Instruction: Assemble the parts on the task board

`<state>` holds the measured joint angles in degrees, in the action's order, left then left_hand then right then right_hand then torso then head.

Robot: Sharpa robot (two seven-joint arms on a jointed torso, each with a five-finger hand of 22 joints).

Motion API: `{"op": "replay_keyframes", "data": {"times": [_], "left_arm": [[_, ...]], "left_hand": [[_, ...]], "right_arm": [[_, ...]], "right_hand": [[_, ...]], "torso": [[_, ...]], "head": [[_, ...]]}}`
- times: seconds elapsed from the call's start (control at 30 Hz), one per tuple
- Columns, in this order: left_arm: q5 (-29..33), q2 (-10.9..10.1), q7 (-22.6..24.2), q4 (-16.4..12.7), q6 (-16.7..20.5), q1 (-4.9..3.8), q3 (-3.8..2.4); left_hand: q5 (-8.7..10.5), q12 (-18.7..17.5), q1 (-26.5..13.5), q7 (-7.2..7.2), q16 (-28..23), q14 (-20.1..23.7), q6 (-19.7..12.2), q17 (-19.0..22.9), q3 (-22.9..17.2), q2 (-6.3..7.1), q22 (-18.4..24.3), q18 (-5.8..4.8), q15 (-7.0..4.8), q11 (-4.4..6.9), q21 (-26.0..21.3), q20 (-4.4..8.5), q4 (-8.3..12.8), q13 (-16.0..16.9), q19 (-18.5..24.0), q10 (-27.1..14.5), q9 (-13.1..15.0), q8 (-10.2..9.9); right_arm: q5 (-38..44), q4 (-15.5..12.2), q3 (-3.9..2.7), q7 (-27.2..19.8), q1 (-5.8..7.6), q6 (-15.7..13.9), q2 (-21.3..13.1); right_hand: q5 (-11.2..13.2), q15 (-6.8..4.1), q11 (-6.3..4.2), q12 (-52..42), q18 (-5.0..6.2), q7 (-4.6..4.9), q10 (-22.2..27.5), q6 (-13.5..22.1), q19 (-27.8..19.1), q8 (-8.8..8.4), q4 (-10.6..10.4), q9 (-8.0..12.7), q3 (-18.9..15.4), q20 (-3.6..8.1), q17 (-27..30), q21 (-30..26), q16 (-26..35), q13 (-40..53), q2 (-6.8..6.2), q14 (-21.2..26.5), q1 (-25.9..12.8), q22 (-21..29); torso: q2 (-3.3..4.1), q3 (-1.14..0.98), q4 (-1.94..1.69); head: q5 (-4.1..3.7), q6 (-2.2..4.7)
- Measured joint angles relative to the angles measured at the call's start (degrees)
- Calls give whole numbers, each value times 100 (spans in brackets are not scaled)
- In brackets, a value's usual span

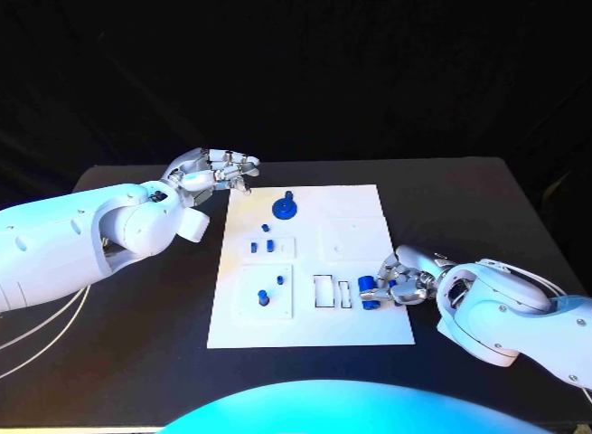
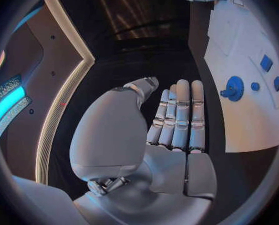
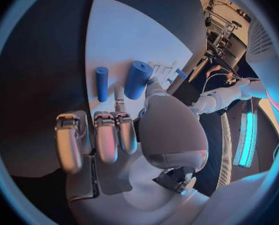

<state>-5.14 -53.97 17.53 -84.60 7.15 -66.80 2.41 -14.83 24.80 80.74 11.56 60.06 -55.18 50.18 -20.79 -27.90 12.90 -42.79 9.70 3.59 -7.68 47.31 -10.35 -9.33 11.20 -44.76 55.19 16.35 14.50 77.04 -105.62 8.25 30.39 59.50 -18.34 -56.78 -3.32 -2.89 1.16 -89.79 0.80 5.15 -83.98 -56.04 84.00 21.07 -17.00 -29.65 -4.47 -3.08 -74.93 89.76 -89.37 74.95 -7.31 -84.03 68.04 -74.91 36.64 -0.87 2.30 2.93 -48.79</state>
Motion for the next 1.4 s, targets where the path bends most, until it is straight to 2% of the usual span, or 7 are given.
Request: {"op": "replay_keyframes", "data": {"times": [0.33,0.47,0.6,0.73,1.1,1.23,1.4], "left_arm": [[1,-23,-5,-11,-20,0,0],[1,-29,-7,-14,-26,0,0],[2,-36,-8,-15,-30,0,0],[2,-38,-9,-15,-32,0,0],[3,-19,-13,-8,-37,0,0],[3,3,-15,-7,-44,0,0],[3,24,-19,-5,-55,1,0]], "left_hand": [[0,0,0,0,0,0,0,0,0,0,0,0,0,0,0,0,0,0,0,0,-1,0],[0,0,0,0,0,0,0,0,0,0,0,0,0,0,0,0,0,0,0,0,-5,0],[0,0,0,0,0,0,0,0,0,0,-1,0,0,0,0,1,0,0,0,0,-5,0],[0,0,0,0,0,0,0,0,0,0,-1,0,0,0,0,1,0,0,1,0,-5,0],[0,0,0,0,0,0,0,0,-1,0,-1,0,0,0,0,1,0,0,1,0,-5,0],[0,23,0,0,0,0,0,0,-1,0,8,0,0,-21,0,1,0,0,1,-21,-5,0],[0,23,0,0,0,0,0,0,-1,0,8,0,0,-21,1,1,0,0,1,-21,-4,0]], "right_arm": [[179,130,-28,155,-14,116,203],[232,131,-28,204,-30,66,212],[231,70,-12,219,-53,-74,190],[162,-1,-3,229,-61,-245,130],[-349,-303,-32,225,308,-574,135],[-566,-320,-30,216,329,-557,296],[-762,-215,-21,211,255,-448,524]], "right_hand": [[0,0,-40,0,1,-36,-2,-82,0,118,1,-60,-27,0,1,0,0,-1,0,0,-39,0],[3,-42,-96,0,1,-117,-6,-163,2,167,41,-60,97,44,1,0,-24,-1,195,0,155,1],[22,-84,-133,0,1,-130,-2,-233,0,224,48,-45,260,83,1,0,-24,-1,366,1,326,1],[-1,-83,-137,0,1,-141,-6,-243,1,232,64,-23,309,83,2,0,-24,-1,438,1,476,1],[0,-124,-178,1,1,-120,-7,-264,-1,247,48,-24,324,85,2,-1,-23,-2,483,1,476,-1],[1,-124,-177,1,0,-120,-7,-264,1,247,48,-24,324,124,2,-1,-45,-2,603,1,356,-4],[2,-123,-177,1,1,-120,-7,-264,1,247,30,-24,305,124,1,-1,-45,-2,651,1,307,-3]], "torso": [[-3,-1,1],[-5,0,-1],[-8,2,-1],[-10,2,-1],[-14,10,3],[-11,10,-3],[-8,8,-13]], "head": [[20,-29],[31,-33],[46,-34],[60,-24],[47,14],[35,15],[35,8]]}}
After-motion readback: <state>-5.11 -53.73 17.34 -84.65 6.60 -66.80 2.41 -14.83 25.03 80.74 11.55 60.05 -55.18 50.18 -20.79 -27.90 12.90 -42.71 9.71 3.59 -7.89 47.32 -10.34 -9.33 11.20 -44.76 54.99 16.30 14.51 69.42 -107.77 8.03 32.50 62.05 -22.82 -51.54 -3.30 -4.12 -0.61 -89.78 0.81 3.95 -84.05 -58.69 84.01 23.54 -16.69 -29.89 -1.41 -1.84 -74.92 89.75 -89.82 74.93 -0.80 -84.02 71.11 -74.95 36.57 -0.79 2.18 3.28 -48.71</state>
